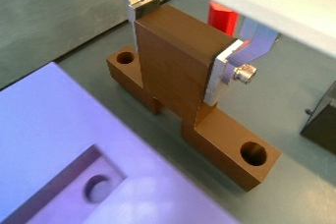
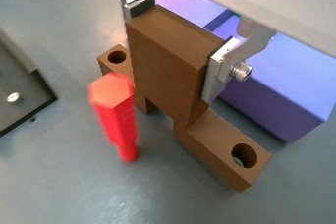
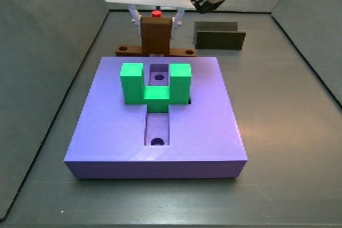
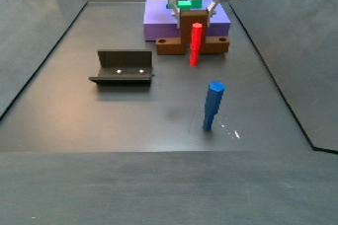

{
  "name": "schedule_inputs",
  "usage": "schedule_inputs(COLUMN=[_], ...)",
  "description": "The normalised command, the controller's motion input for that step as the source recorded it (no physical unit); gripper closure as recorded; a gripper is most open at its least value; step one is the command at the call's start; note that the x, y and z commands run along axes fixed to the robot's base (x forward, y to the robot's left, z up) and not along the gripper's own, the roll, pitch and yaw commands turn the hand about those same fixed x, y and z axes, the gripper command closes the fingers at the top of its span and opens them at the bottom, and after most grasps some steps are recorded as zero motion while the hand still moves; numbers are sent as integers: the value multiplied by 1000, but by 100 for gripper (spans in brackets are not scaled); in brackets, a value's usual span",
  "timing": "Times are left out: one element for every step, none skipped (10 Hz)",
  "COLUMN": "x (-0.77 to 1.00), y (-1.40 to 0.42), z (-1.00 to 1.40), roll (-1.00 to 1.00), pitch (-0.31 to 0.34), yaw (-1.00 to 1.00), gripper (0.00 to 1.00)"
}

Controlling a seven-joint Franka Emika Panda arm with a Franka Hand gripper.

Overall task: Pick up the brown object. Move up. Move to above the board. Insert the brown object.
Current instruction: Pick up the brown object.

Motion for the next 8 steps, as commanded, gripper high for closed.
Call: schedule_inputs(x=[0,0,0,0,0,0,0,0], y=[0,0,0,0,0,0,0,0], z=[0,0,0,0,0,0,0,0], roll=[0,0,0,0,0,0,0,0], pitch=[0,0,0,0,0,0,0,0], yaw=[0,0,0,0,0,0,0,0], gripper=[100,100,100,100,100,100,100,100])
